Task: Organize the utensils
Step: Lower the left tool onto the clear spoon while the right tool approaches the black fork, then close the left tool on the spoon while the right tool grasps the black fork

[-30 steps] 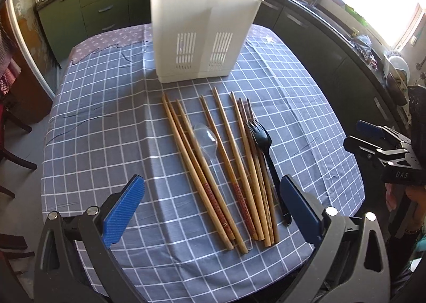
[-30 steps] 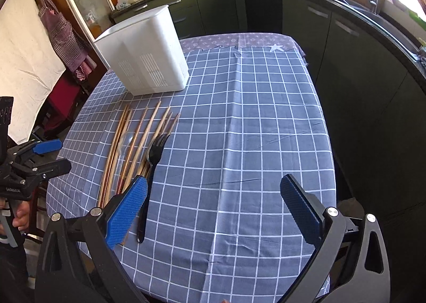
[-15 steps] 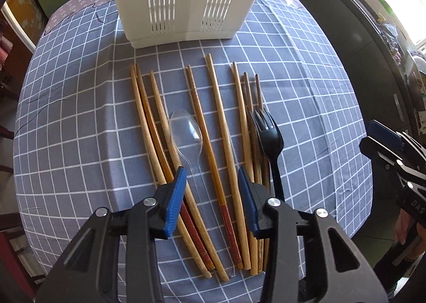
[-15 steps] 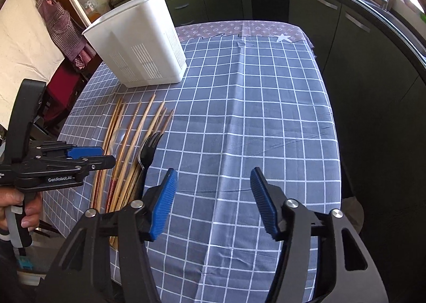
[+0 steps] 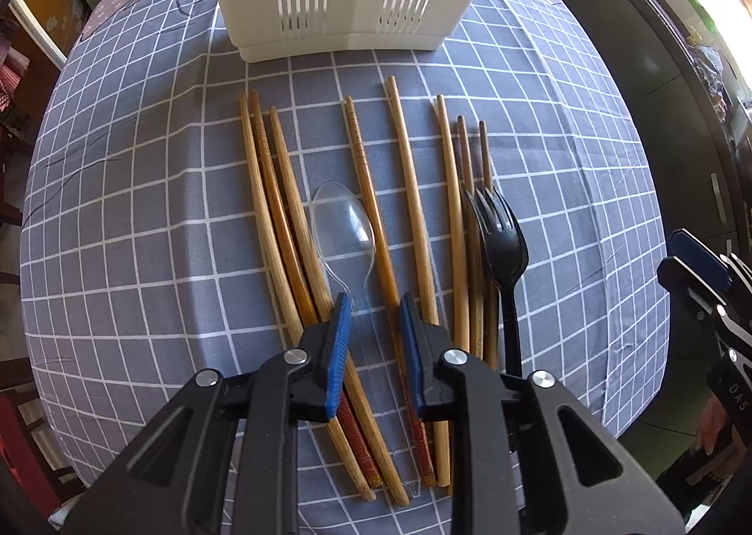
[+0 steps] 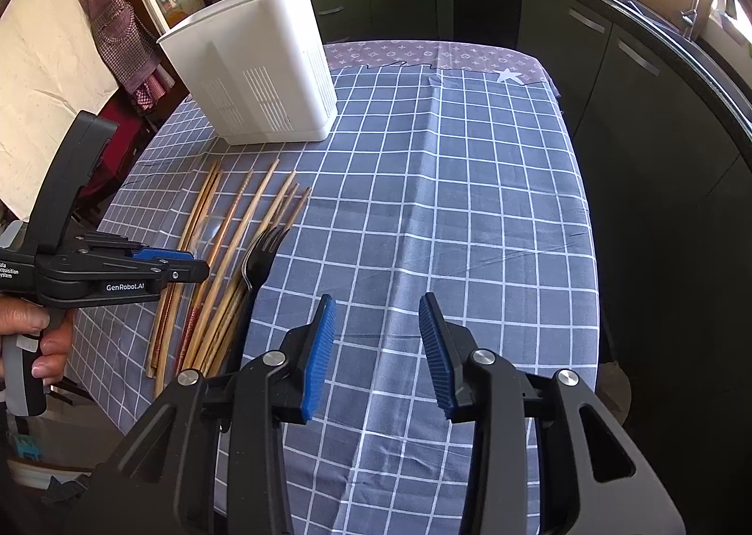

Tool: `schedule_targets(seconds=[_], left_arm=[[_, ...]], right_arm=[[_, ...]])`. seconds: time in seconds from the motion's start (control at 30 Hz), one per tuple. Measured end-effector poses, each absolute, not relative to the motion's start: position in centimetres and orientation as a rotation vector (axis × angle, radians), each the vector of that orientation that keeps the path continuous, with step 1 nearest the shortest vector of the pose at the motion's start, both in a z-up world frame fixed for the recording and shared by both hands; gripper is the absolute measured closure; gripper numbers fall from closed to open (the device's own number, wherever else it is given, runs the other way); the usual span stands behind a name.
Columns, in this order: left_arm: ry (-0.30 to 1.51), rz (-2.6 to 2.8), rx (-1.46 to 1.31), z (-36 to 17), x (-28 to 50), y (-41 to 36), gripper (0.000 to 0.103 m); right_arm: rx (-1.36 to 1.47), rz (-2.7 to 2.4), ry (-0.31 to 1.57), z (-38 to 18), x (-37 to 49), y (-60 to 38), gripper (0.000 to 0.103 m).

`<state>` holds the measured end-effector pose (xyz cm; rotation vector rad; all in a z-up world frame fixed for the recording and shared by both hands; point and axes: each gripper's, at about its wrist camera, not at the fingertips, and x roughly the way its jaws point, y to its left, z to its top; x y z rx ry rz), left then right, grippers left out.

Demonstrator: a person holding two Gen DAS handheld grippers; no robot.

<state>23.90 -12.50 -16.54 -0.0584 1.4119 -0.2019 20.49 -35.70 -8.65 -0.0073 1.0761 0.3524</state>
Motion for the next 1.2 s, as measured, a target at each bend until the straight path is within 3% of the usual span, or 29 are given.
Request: schedule_targets(seconds=[0.77,0.97,1.2], left_arm=[[1.397,-0.172,0.036,-16.0,23.7,-11.6,0.087],[1.369,-0.195,0.007,-15.8,23.5,-12.1,0.094],[1.270,-0.221,-0.025,-12.3,22.7,-10.9,0.095]], right_arm=[[-0.050,0.353,1.087,-8.6,20.5,-34.6,0.066],[-0.095,0.372,1.121,-8.8,20.5,-33.0,0.066],[-0.103,0.453,1.212,-9.9,21.1,-29.6,0.079]])
